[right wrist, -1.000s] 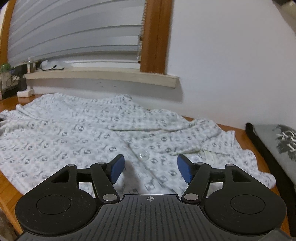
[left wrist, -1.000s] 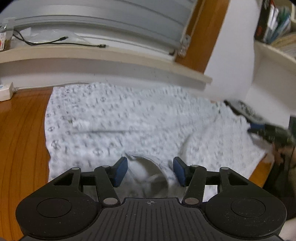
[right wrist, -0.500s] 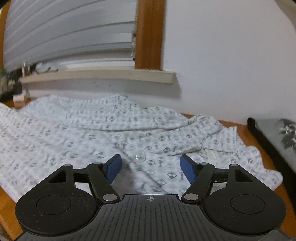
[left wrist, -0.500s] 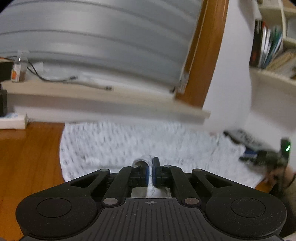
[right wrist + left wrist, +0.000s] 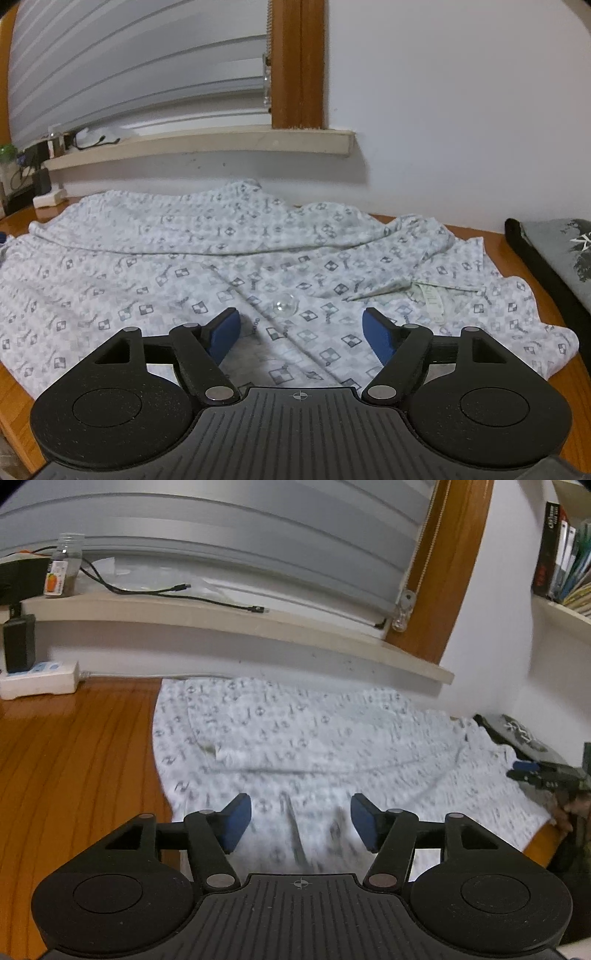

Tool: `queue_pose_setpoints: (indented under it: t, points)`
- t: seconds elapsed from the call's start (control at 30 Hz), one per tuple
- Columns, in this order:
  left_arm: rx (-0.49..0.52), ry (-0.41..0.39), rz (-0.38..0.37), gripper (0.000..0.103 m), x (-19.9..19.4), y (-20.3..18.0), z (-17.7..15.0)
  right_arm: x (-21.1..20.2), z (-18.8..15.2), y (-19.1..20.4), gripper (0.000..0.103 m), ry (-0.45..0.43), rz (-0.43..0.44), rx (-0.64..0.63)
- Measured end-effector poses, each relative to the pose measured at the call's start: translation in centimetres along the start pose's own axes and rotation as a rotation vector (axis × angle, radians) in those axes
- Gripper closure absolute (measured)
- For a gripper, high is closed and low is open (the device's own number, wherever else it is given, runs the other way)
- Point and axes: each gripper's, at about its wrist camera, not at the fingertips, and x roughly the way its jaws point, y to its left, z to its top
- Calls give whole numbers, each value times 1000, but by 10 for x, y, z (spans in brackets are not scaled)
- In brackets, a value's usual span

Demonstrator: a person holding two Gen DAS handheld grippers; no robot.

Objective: Fold clothes

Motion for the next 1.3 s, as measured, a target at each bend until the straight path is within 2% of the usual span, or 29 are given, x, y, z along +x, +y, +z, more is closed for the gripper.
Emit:
queue_pose_setpoints:
  t: [0.1, 0.2, 0.23, 0.27, 0.3, 0.33, 0.37, 0.5, 0.53, 0.6, 0.67, 0.73, 0.8, 0.87, 0.93, 1.07, 1.2, 1.3]
  points:
    - [40, 49, -3, 40, 22, -4, 3, -1, 0, -2, 31, -6, -2, 12]
    - [90, 72, -5, 50, 31, -10, 1, -2, 0, -3, 31, -11, -6, 18]
    - [107, 79, -6, 58, 34, -13, 0, -2, -1, -3, 30, -13, -7, 18]
    - [120, 76, -6, 70, 33, -15, -1, -2, -1, -3, 30, -15, -7, 18]
    - [133, 69, -5, 74, 32, -17, -2, -3, -1, -3, 30, -16, -7, 18]
    - [149, 59, 0, 90, 31, -19, -2, -3, -1, -3, 30, -17, -6, 20]
    - [150, 36, 7, 95, 26, -20, -1, -3, -1, -3, 30, -18, -5, 22]
    - [109, -72, 14, 97, -4, -21, 7, -5, -1, -5, 30, -24, -3, 33]
    - [97, -84, 16, 97, -11, -19, 10, -5, -1, -5, 30, -25, -4, 34]
    - [121, -54, 61, 97, -8, -18, 13, -4, -1, -5, 30, -25, -3, 34]
    - [137, 16, 78, 93, 6, -16, 11, -4, -1, -5, 30, -21, 2, 34]
    - [149, 32, 104, 88, 15, -18, 10, -4, -1, -6, 30, -20, 3, 39]
    - [154, 25, 112, 69, 22, -23, 11, -4, -1, -6, 30, -24, 3, 42]
    - [147, -8, 87, 33, 24, -31, 14, -5, -2, -6, 30, -28, 2, 45]
    - [172, -31, 54, 26, 29, -45, 19, -8, -3, -7, 30, -45, -7, 49]
    - [224, -41, -22, 20, 59, -81, 31, -22, -5, -10, 30, -91, -44, 56]
    - [244, -9, -105, 18, 98, -108, 37, -50, -15, -23, 31, -93, -106, 55]
    - [243, 22, -165, 7, 123, -124, 34, -79, -28, -40, 31, -70, -154, 57]
